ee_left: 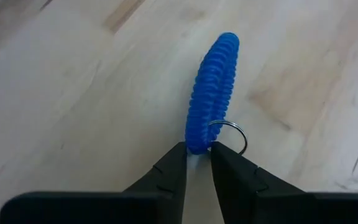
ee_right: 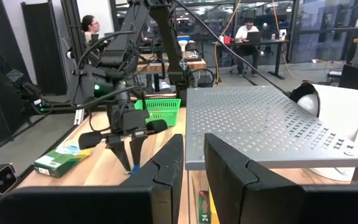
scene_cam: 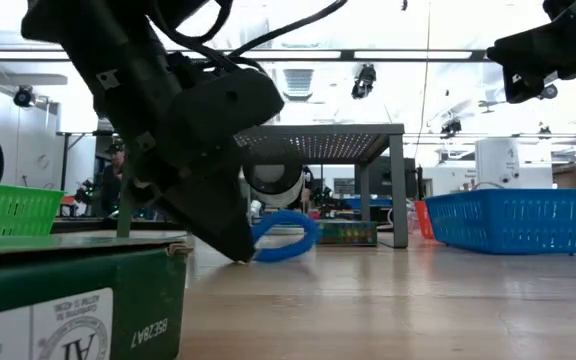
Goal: Pick & Place Office Desk Supplies
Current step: Put the blue spring keychain into the green bin
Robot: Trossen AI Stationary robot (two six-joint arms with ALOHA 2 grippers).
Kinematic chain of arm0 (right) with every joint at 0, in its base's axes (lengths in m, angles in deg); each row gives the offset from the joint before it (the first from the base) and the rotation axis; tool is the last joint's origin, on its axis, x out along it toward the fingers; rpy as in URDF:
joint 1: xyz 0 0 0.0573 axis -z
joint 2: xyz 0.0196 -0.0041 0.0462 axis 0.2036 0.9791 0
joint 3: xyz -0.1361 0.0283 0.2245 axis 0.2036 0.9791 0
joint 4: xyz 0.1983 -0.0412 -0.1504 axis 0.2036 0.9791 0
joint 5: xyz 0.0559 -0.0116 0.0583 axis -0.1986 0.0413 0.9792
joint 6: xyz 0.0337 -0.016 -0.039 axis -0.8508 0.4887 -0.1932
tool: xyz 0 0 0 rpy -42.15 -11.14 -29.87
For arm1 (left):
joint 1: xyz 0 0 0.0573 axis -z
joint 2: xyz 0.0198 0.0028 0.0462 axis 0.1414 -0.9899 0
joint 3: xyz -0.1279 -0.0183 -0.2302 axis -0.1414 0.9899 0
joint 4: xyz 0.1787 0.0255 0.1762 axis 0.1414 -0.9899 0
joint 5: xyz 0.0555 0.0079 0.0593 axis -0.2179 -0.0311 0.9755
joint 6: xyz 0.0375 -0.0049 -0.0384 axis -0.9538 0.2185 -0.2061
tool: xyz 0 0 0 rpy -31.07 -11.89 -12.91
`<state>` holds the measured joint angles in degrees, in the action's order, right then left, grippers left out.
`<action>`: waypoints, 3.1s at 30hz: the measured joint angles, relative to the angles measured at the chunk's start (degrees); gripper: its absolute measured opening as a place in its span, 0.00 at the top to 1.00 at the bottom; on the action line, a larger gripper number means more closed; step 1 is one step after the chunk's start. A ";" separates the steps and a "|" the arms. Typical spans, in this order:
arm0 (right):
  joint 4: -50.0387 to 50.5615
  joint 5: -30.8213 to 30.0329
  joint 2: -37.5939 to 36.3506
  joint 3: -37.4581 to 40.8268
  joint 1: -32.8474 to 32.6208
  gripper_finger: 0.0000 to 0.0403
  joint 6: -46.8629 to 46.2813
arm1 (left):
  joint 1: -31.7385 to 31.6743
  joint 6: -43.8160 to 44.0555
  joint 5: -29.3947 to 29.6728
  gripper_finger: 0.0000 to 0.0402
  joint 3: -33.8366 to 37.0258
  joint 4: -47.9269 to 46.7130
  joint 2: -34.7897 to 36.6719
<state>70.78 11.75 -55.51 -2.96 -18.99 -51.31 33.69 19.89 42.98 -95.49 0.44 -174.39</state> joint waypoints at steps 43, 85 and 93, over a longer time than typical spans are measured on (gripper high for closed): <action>0.02 0.00 0.04 0.02 0.00 0.84 0.00 | 1.60 1.36 4.57 0.66 0.00 7.37 -0.62; 0.00 0.00 0.04 0.01 -0.02 0.84 0.01 | -0.40 1.53 2.60 0.92 -0.06 7.22 -3.09; 0.00 0.00 0.04 0.00 0.00 0.84 0.00 | -0.10 -2.61 1.54 0.93 -0.76 6.84 -1.98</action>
<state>70.78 11.75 -55.47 -2.96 -18.99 -51.31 33.59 17.28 44.52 -96.24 7.28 -176.37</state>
